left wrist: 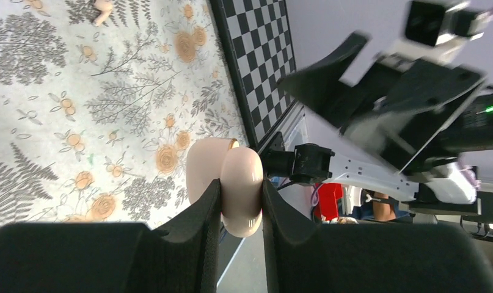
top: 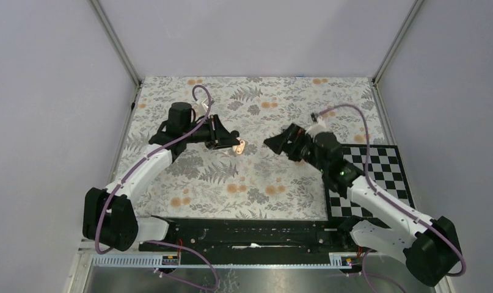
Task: Insert the wireless bluetooth earbuds into the charging case
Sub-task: Pick up the earbud from the center of the board.
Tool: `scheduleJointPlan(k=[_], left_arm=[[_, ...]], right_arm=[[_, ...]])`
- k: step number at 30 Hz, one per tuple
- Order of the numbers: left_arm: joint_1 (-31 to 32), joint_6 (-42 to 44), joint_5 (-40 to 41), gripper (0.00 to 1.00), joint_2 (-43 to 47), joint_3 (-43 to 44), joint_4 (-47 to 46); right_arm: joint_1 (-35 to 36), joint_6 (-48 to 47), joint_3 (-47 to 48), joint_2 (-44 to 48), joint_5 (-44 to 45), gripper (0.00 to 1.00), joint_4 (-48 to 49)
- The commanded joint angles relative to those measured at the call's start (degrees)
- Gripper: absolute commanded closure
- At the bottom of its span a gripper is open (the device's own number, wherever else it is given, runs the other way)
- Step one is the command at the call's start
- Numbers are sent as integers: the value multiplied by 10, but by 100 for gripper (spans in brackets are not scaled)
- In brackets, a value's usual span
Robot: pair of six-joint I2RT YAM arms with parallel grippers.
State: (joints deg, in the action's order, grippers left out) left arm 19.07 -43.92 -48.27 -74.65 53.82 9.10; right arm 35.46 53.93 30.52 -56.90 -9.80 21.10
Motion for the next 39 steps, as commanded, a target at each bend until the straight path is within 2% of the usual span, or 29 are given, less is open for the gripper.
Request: scheduleJointPlan(k=[1,8,13,16,20,29,39], left_arm=[[-29,61,-29,100,37,-8,50],[-66,69,-32,100,68,-36,72],[-66,68,-30,100,80,-46,72],[-67,71,-31,100,76,-46,76],[-67,72,-34,100,72,-46,73],[-67,75,-42,100,60,-43,69],[-67,74,-44,100,64,-43,69]], right_arm=[[-3,-215,173,-55,198,0,-407],[-4,-304,319,-287,254,3,-450],[-25,-312,376,-399,197,30,-416],[-38,-303,383,-434,161,43,-369],[-44,-297,400,-476,137,48,-348],[-45,-286,433,-532,123,50,-325],[-49,-287,463,-572,127,59,-325]])
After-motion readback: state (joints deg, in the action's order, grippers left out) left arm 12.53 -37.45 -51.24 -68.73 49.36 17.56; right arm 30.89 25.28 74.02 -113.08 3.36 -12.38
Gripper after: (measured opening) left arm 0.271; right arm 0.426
